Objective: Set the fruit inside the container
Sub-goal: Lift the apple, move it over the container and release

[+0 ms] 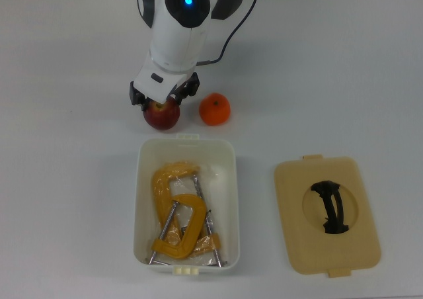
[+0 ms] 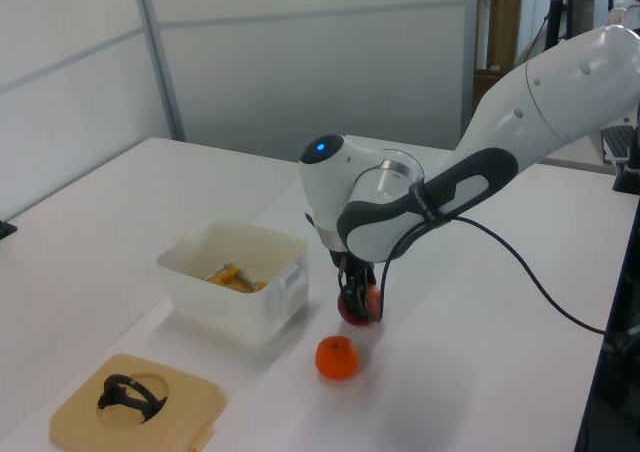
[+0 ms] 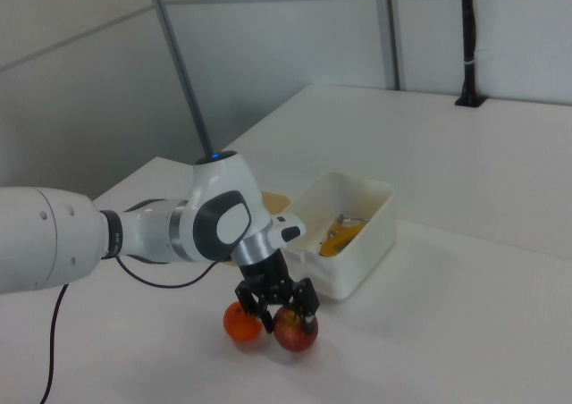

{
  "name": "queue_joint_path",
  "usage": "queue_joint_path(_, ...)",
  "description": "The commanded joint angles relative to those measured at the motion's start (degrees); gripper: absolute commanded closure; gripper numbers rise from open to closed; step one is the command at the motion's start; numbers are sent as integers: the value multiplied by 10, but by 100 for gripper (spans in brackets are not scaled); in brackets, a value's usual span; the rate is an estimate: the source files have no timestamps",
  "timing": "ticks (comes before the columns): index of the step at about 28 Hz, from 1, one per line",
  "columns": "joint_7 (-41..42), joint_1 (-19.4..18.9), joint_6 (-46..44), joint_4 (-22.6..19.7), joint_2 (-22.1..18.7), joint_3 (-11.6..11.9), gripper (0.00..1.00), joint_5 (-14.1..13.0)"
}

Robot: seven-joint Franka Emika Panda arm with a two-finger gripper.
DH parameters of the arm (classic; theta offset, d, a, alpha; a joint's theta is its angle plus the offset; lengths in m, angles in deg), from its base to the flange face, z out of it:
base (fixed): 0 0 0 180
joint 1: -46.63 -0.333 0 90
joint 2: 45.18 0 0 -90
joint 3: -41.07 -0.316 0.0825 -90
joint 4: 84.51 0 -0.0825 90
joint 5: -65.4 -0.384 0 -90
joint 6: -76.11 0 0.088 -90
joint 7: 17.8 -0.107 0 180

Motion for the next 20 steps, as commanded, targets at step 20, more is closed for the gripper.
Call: queue_joint_path(20,-114,-3,13,257,53,0,85,-150)
